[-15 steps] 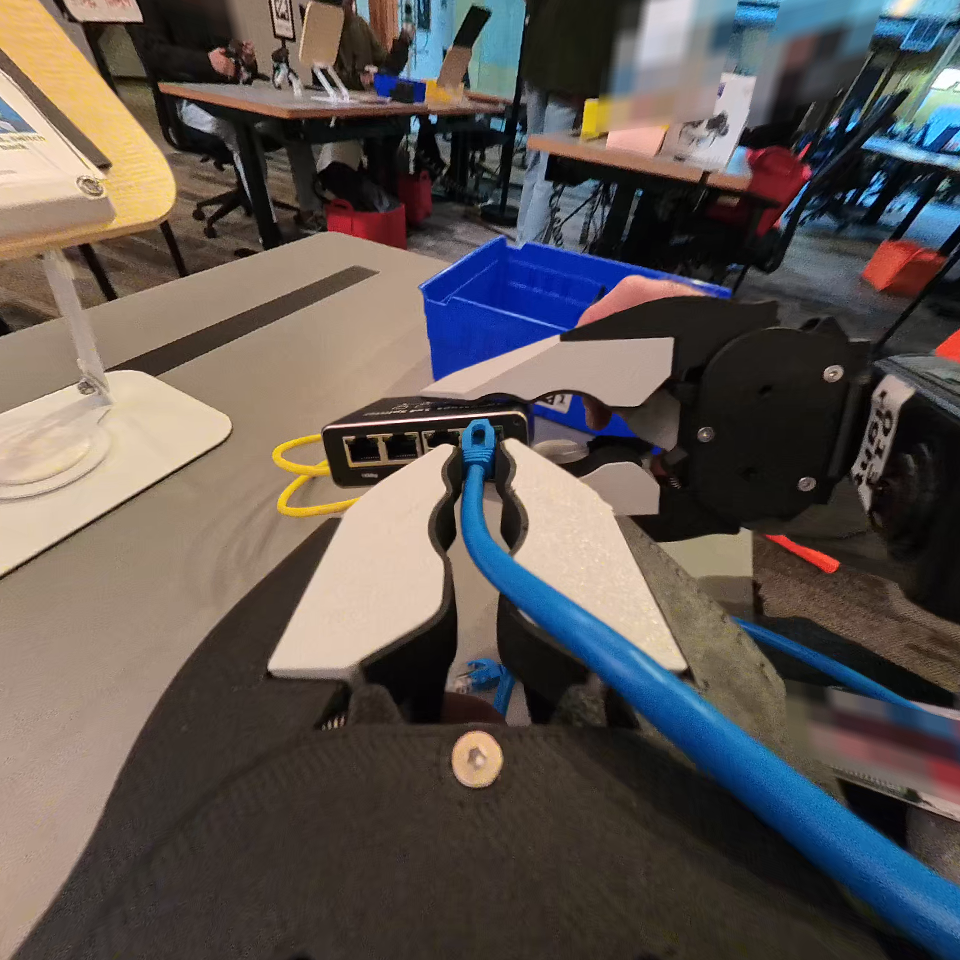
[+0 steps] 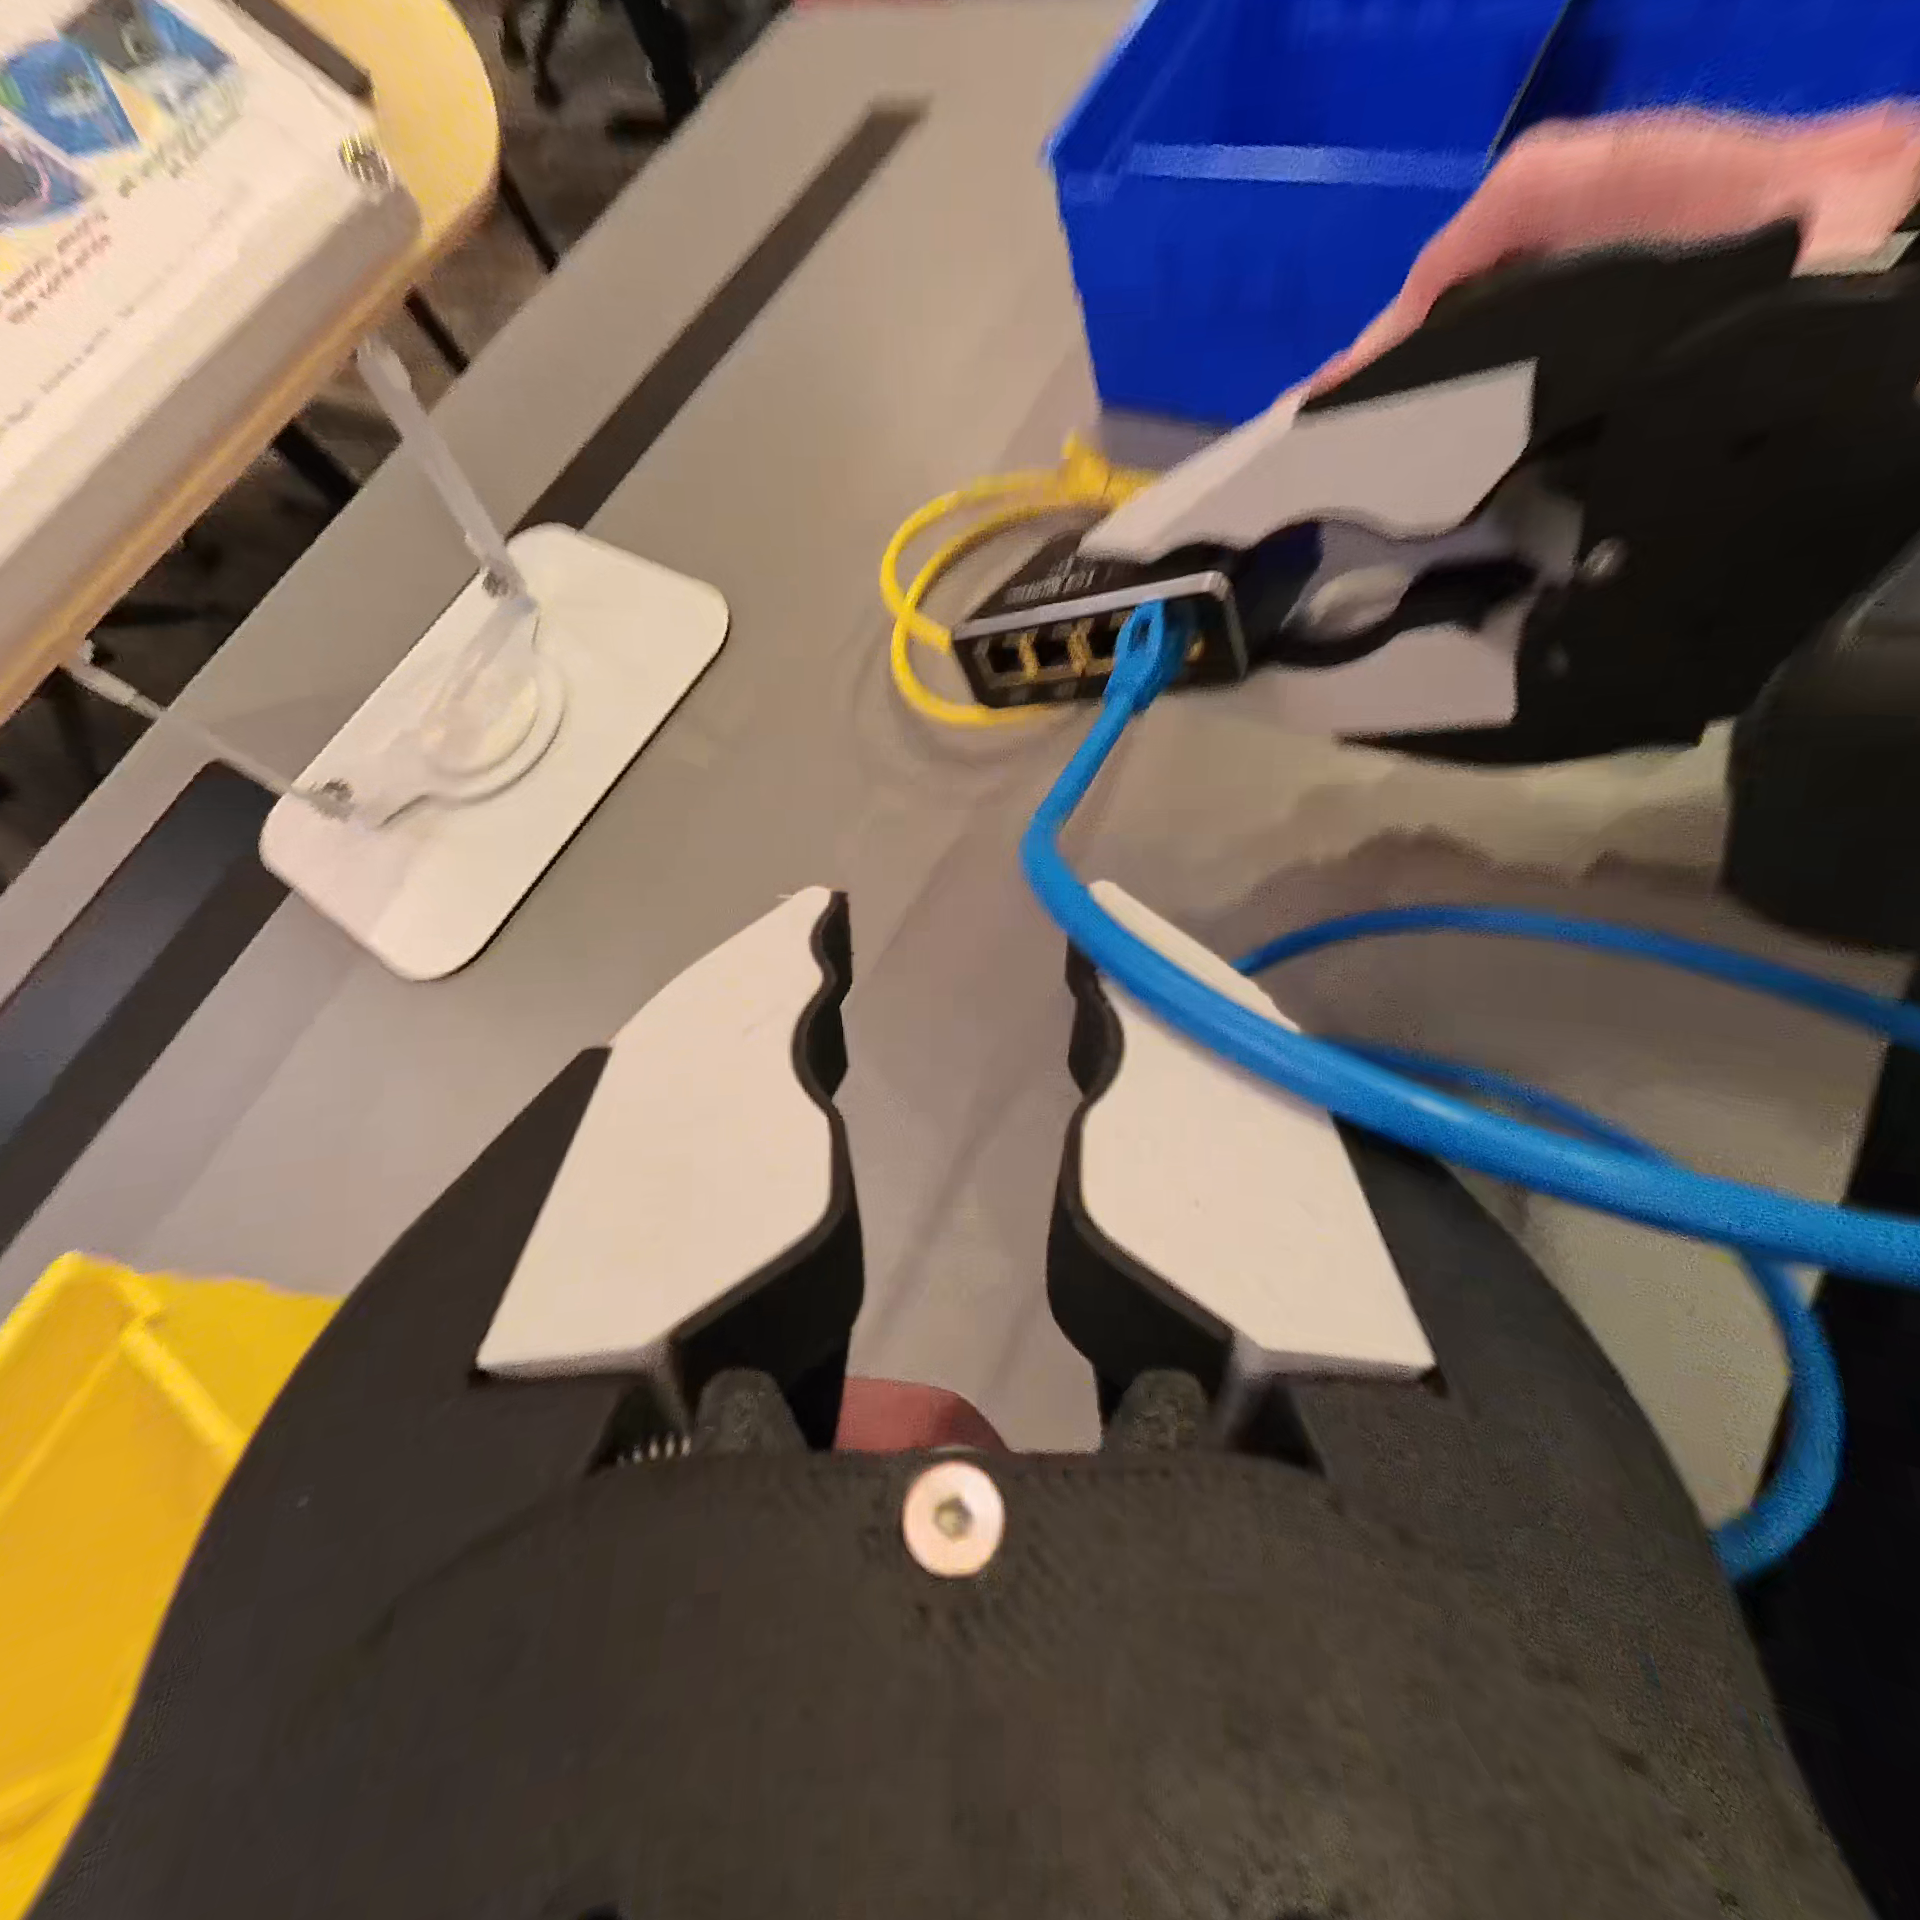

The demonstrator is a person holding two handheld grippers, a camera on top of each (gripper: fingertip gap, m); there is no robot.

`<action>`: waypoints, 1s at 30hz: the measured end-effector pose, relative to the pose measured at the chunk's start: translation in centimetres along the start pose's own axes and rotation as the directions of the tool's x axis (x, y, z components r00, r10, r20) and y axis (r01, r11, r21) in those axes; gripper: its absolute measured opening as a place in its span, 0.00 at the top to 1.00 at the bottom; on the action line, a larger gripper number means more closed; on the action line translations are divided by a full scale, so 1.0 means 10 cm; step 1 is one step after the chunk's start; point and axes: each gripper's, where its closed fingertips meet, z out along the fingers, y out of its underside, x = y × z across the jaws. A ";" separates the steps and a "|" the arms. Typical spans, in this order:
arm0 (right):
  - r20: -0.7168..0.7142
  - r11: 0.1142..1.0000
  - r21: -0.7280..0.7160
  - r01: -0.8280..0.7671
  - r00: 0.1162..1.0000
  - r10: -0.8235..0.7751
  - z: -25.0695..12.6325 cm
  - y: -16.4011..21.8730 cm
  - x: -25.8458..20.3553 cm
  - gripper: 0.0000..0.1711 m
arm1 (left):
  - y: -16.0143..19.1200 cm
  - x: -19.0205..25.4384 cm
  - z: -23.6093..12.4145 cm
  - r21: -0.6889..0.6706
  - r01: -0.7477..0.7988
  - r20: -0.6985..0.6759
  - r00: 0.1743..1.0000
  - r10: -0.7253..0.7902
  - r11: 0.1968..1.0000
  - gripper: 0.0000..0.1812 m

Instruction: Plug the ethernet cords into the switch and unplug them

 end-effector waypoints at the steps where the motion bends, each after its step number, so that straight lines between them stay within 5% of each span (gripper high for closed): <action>1: 0.003 1.000 -0.009 0.006 1.000 -0.006 0.02 0.03 -0.02 0.83 | 0.07 -0.05 -0.02 -0.049 -0.033 0.022 0.999 0.034 0.998 0.78; 15: 0.259 0.967 -0.181 0.182 0.957 -0.132 0.17 0.36 -0.61 0.76 | 0.75 -0.69 -0.79 -0.400 -0.122 0.099 0.980 0.175 0.909 0.67; 23: 0.361 0.975 -0.174 0.140 0.930 -0.070 -0.02 0.35 -0.63 0.74 | 1.79 -0.74 -1.49 -0.669 -0.001 -0.013 1.000 -0.010 0.743 0.64; 30: 0.362 0.974 -0.184 0.136 0.930 -0.061 -0.07 0.33 -0.60 0.77 | 2.39 -0.79 -1.47 -0.773 0.109 0.014 0.988 -0.156 0.625 0.74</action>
